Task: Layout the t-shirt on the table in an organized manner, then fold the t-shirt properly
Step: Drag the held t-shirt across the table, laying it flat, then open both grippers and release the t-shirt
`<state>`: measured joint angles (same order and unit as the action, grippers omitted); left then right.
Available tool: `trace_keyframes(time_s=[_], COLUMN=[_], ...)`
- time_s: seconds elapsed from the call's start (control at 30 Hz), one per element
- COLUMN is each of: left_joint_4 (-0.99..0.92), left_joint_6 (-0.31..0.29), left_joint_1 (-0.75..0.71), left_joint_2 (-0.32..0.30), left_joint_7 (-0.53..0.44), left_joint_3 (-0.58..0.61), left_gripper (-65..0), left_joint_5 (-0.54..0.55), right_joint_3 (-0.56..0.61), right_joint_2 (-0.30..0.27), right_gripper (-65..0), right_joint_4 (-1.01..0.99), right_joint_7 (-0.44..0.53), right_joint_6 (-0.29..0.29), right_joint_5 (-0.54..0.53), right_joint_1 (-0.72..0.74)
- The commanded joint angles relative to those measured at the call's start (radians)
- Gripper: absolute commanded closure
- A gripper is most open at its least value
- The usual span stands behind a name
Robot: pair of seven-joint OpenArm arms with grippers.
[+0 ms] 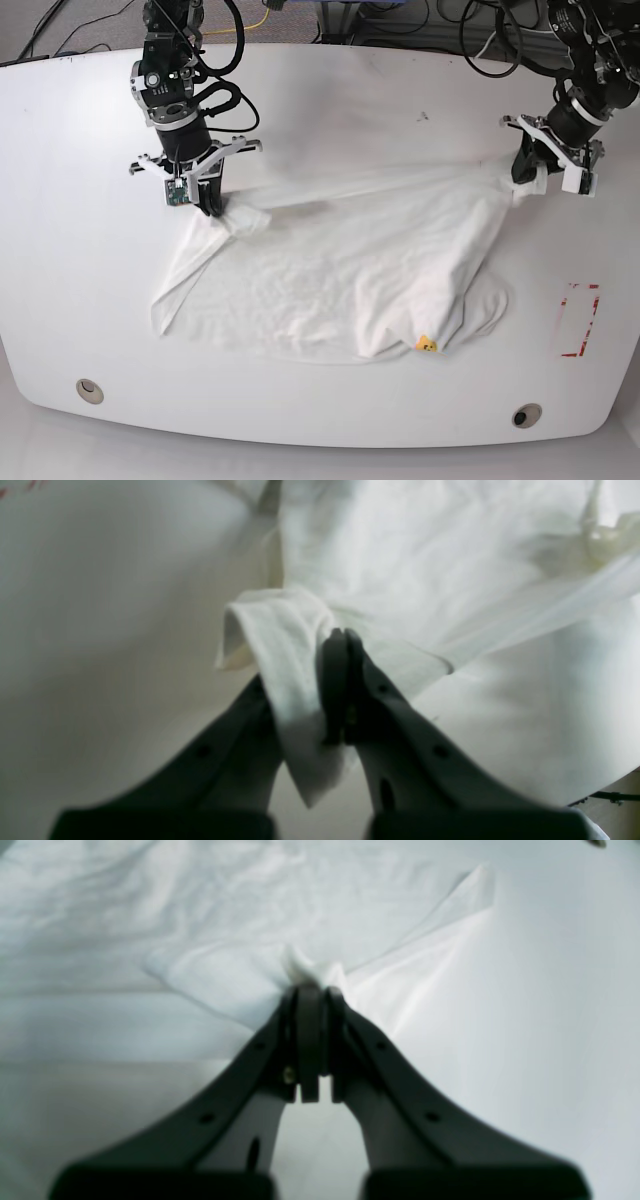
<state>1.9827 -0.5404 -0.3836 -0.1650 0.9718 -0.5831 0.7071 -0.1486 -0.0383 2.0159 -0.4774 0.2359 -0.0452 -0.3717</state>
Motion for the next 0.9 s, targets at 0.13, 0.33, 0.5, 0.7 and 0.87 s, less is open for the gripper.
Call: trace_keyframes(time_s=[0.13, 0.33, 0.5, 0.7, 0.87], left_joint_4=[0.017, 0.013, 0.010, 0.010, 0.008], left_joint_6=[-0.002, -0.002, -0.002, -0.002, 0.006], left_joint_1=[-0.085, -0.136, -0.143, -0.117, -0.113], left_joint_2=[-0.029, -0.043, -0.069, -0.078, -0.098], left_joint_7=[-0.023, -0.023, 0.008, 0.117, 0.138], left_joint_3=[-0.024, -0.025, -0.024, -0.019, -0.024], left_gripper=[0.0, -0.1, -0.6, -13.5, -26.9], left_joint_5=[0.009, 0.085, 0.116, 0.113, 0.110], right_joint_3=[-0.003, -0.006, -0.007, -0.007, -0.003], right_joint_2=[-0.004, -0.004, -0.004, -0.004, -0.004], right_gripper=[-0.5, -0.6, -2.2, -33.5, -65.0], right_joint_4=[0.022, 0.022, 0.022, 0.019, 0.019], right_joint_7=[0.027, 0.027, 0.027, 0.027, 0.027], right_joint_6=[-0.019, -0.020, -0.023, -0.040, -0.036], right_joint_5=[0.006, 0.011, 0.012, 0.012, 0.006], right_joint_1=[-0.071, -0.106, -0.135, -0.165, -0.169])
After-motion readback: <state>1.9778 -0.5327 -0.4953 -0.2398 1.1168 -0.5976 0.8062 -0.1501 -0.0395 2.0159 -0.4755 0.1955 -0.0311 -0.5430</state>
